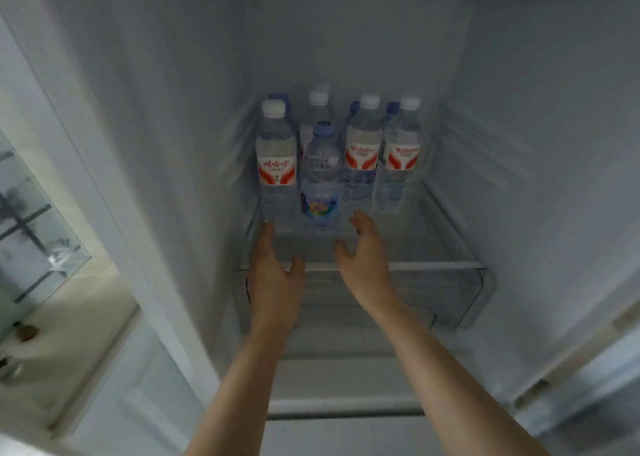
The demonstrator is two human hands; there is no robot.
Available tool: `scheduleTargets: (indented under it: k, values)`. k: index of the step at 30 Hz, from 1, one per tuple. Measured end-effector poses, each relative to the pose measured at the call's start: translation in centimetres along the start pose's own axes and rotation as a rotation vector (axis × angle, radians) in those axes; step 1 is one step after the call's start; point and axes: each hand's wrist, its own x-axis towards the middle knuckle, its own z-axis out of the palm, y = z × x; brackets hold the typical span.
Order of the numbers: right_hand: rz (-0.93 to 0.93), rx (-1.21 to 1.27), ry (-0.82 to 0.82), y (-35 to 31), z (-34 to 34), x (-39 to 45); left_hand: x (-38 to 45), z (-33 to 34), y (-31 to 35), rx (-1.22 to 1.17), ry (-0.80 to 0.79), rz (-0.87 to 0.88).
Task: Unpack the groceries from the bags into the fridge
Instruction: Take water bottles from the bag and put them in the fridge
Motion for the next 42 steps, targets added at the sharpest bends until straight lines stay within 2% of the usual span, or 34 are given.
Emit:
scheduleTargets:
  k: [2,6,9,14,19,25,28,32,38,42]
  values:
    - [-0.026,-0.007,0.017,0.5,-1.2,-2.9,-3.9,-1.0,0.7,0.016,0.000,-0.037]
    - [-0.116,-0.005,0.046,1.4,-3.4,-9.2,-10.6,-2.3,2.2,0.036,-0.008,-0.001]
    - [-0.131,0.001,0.062,2.9,-4.6,-14.1,-15.3,-2.7,2.1,0.050,-0.070,-0.005]
    - [0.005,-0.045,-0.003,4.8,-6.7,-23.3,-23.0,-4.1,1.1,0.071,-0.240,0.031]
    - [0.157,-0.165,0.001,6.2,-7.5,-33.3,-29.9,-7.0,-1.7,0.145,-0.457,0.016]
    - [0.323,-0.245,0.127,6.3,-7.3,-45.4,-36.5,-12.9,-5.0,0.250,-0.698,0.048]
    - [0.384,-0.281,0.211,5.6,-7.0,-50.9,-39.3,-15.2,-5.2,0.282,-0.838,0.055]
    - [0.535,-0.304,0.236,4.6,-7.4,-57.3,-43.0,-17.1,-4.6,0.319,-1.019,0.071]
    - [0.696,-0.289,0.296,3.4,-9.3,-66.0,-48.8,-17.1,-3.5,0.321,-1.227,0.172]
    - [0.750,-0.305,0.416,2.6,-11.5,-70.8,-53.3,-14.9,-1.5,0.274,-1.368,0.186]
